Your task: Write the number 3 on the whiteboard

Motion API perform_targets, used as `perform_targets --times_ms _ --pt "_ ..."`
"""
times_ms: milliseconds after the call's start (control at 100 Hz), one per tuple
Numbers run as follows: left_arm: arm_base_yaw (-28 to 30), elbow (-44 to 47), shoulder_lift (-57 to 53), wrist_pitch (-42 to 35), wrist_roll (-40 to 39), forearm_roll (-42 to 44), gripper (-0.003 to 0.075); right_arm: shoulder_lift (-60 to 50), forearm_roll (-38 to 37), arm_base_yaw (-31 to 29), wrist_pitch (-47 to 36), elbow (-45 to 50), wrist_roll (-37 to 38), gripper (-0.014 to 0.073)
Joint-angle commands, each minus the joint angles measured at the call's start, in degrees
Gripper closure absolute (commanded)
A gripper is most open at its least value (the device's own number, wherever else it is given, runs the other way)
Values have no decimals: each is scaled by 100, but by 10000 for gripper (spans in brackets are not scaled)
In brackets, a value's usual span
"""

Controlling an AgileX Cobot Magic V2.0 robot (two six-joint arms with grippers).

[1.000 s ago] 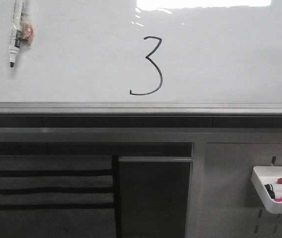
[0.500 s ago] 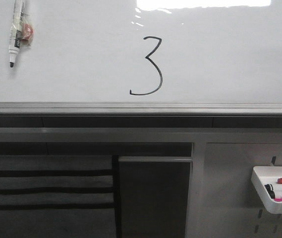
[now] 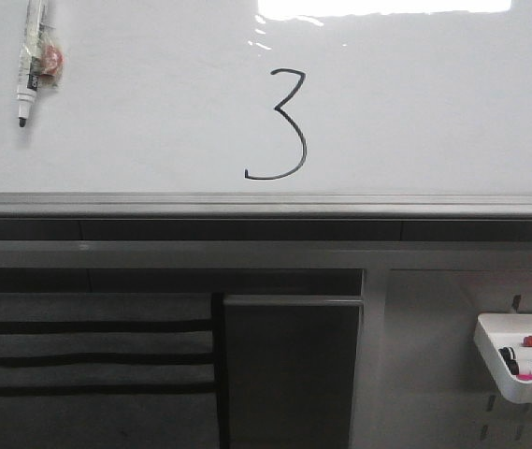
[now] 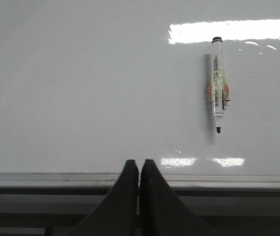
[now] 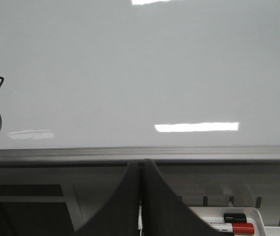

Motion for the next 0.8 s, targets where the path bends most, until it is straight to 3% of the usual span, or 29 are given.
perform_targets --times_ms 0,70,190,390,450,540,590,790 --pt "-34 47 -161 -445 -61 3 741 -140 31 -46 -922 257 -42 656" --pt "-34 47 -161 -445 -61 3 741 -140 43 -46 -1218 544 -42 656" --pt "-34 47 -161 -445 -61 3 741 -128 43 -46 -766 486 -42 656" --pt "-34 47 -161 -445 -61 3 741 -128 71 -46 -870 501 -16 656" --pt "-34 47 -161 -445 -61 3 741 -128 -28 -46 -922 522 345 656" --pt "-34 47 -161 -445 -61 3 741 -128 -1231 -46 -1266 522 1559 656" --pt "-34 47 -161 -445 -61 3 741 -128 -1701 -46 -1414 522 1837 656" --pt "-34 47 -161 -445 -61 3 741 -128 -1543 -46 -1509 522 1850 656"
